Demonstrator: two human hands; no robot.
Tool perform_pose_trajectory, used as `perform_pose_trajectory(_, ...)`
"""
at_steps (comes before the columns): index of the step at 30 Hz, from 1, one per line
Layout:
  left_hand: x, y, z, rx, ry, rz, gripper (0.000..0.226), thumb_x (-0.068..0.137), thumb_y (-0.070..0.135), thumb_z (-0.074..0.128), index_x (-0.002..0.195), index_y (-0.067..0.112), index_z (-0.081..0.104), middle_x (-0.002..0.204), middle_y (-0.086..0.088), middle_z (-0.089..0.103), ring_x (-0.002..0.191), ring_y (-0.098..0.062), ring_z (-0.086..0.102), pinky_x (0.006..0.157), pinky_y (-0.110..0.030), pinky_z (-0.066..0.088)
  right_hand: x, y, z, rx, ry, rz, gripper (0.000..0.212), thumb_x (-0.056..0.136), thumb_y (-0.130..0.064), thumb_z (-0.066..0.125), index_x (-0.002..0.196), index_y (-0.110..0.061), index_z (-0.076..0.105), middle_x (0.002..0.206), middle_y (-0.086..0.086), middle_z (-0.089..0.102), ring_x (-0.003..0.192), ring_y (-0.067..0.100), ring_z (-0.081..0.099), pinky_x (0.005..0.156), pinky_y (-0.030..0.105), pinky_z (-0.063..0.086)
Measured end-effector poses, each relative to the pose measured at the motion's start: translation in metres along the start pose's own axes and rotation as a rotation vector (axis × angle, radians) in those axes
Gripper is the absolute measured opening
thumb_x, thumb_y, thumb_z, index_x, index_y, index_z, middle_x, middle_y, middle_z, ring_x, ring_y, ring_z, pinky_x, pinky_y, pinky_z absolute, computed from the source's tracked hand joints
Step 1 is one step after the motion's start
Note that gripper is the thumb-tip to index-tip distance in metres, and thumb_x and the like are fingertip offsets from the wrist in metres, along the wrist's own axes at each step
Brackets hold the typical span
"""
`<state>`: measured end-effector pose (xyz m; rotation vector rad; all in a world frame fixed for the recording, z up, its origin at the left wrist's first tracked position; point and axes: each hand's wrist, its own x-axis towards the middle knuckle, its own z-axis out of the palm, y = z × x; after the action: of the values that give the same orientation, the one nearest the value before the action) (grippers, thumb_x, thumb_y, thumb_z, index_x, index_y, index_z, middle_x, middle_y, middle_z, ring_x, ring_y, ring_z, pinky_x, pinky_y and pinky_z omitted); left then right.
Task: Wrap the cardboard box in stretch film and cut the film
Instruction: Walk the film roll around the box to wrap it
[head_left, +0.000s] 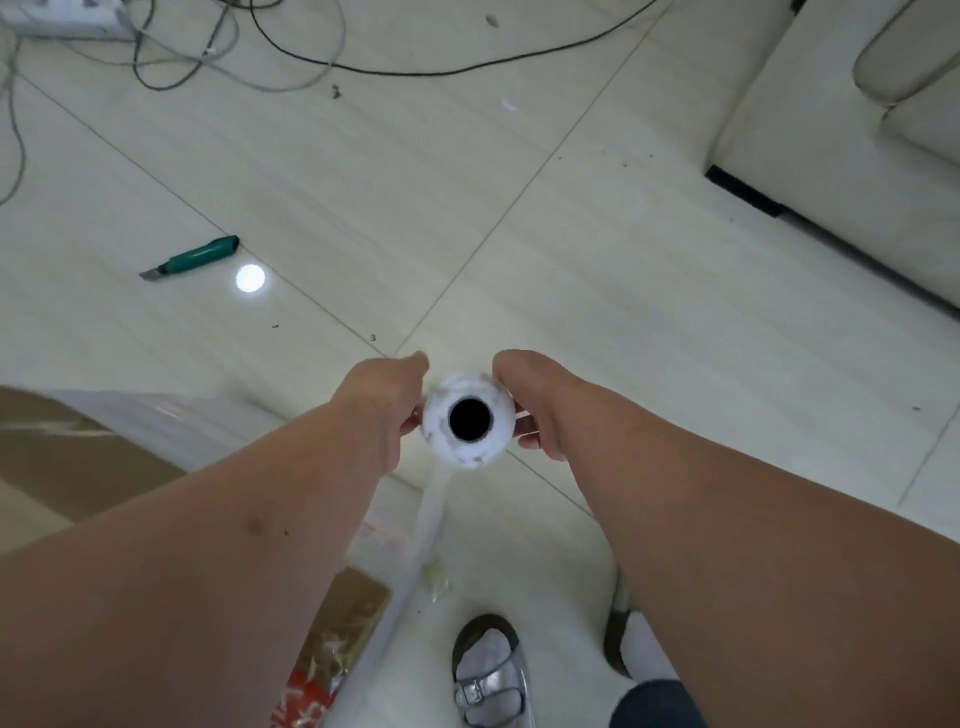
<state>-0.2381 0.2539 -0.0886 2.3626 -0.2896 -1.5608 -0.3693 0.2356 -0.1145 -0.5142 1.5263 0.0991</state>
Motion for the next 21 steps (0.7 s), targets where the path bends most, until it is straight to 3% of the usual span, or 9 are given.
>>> perform_pose_trajectory(2,0.007,-0.01,0.0,-0.067,-0.008,-0.13,0.032,0.095,0.033,0.059,0.116,0.009,0.056,0.101,-0.008,0.056,0.092,-0.024,0.057,0.095,-0.037,0.05,0.003,-0.008,0.001,-0.07,0.001,0.005,0.015,0.091,-0.015,0.041,0.081,-0.01,0.051,0.08,0.009,0.053,0.069,0.023,0.05,0.065,0.031,0.043)
perform_pose_trajectory(4,0.007,-0.019,0.004,-0.155,-0.087,-0.306,0.05,0.092,0.043,0.059,0.131,0.013,0.049,0.124,-0.011,0.056,0.107,-0.03,0.06,0.096,-0.043,0.05,0.005,-0.012,0.002,-0.133,-0.062,0.035,0.021,0.096,-0.028,0.044,0.098,-0.01,0.054,0.089,0.01,0.057,0.081,0.026,0.056,0.075,0.034,0.049)
perform_pose_trajectory(6,0.008,-0.023,0.012,-0.263,-0.166,-0.403,0.051,0.092,0.045,0.055,0.127,0.007,0.052,0.117,-0.017,0.064,0.099,-0.035,0.068,0.092,-0.048,0.053,0.009,-0.011,0.005,-0.188,-0.15,0.067,0.042,0.095,-0.047,0.048,0.119,-0.013,0.054,0.107,0.01,0.062,0.093,0.026,0.061,0.083,0.035,0.051)
perform_pose_trajectory(9,0.007,-0.019,0.019,-0.28,-0.092,-0.372,0.032,0.096,0.034,0.051,0.11,0.006,0.057,0.096,-0.012,0.066,0.076,-0.028,0.067,0.068,-0.036,0.057,0.016,-0.014,0.006,-0.308,-0.22,0.052,0.063,0.087,-0.061,0.056,0.126,-0.012,0.056,0.12,0.008,0.064,0.106,0.024,0.062,0.096,0.033,0.047)
perform_pose_trajectory(11,0.008,-0.008,0.017,-0.292,-0.043,-0.325,0.025,0.098,0.027,0.047,0.108,0.006,0.056,0.089,-0.009,0.061,0.069,-0.025,0.061,0.06,-0.033,0.053,0.019,-0.023,0.004,-0.326,-0.246,0.023,0.055,0.086,-0.059,0.061,0.114,-0.012,0.064,0.108,0.006,0.07,0.093,0.02,0.067,0.086,0.03,0.053)
perform_pose_trajectory(14,0.011,0.011,0.009,-0.332,-0.018,-0.289,0.029,0.099,0.031,0.046,0.115,0.008,0.057,0.091,-0.006,0.061,0.081,-0.023,0.061,0.079,-0.035,0.052,0.016,-0.042,0.005,-0.336,-0.285,0.032,0.036,0.089,-0.053,0.059,0.085,-0.018,0.064,0.073,-0.002,0.068,0.064,0.012,0.064,0.055,0.02,0.051)
perform_pose_trajectory(17,0.011,0.024,-0.001,-0.376,-0.03,-0.295,0.03,0.099,0.035,0.048,0.113,0.01,0.056,0.095,-0.005,0.061,0.084,-0.023,0.061,0.077,-0.034,0.05,0.015,-0.06,0.01,-0.371,-0.281,0.013,0.034,0.092,-0.048,0.054,0.075,-0.02,0.058,0.064,-0.004,0.061,0.057,0.011,0.057,0.05,0.018,0.044)
perform_pose_trajectory(19,0.01,0.03,-0.009,-0.4,-0.014,-0.257,0.024,0.098,0.032,0.05,0.101,0.01,0.058,0.087,-0.003,0.061,0.075,-0.02,0.06,0.068,-0.031,0.048,0.015,-0.071,0.013,-0.396,-0.275,-0.021,0.032,0.095,-0.045,0.049,0.073,-0.022,0.054,0.067,-0.002,0.057,0.057,0.012,0.052,0.052,0.02,0.04)
perform_pose_trajectory(21,0.015,0.034,-0.02,-0.406,0.044,-0.188,0.018,0.097,0.025,0.053,0.089,0.011,0.059,0.081,-0.003,0.061,0.07,-0.018,0.058,0.069,-0.031,0.049,0.015,-0.082,0.016,-0.401,-0.265,-0.033,0.031,0.095,-0.045,0.045,0.076,-0.022,0.052,0.069,-0.002,0.055,0.056,0.012,0.048,0.052,0.022,0.037)
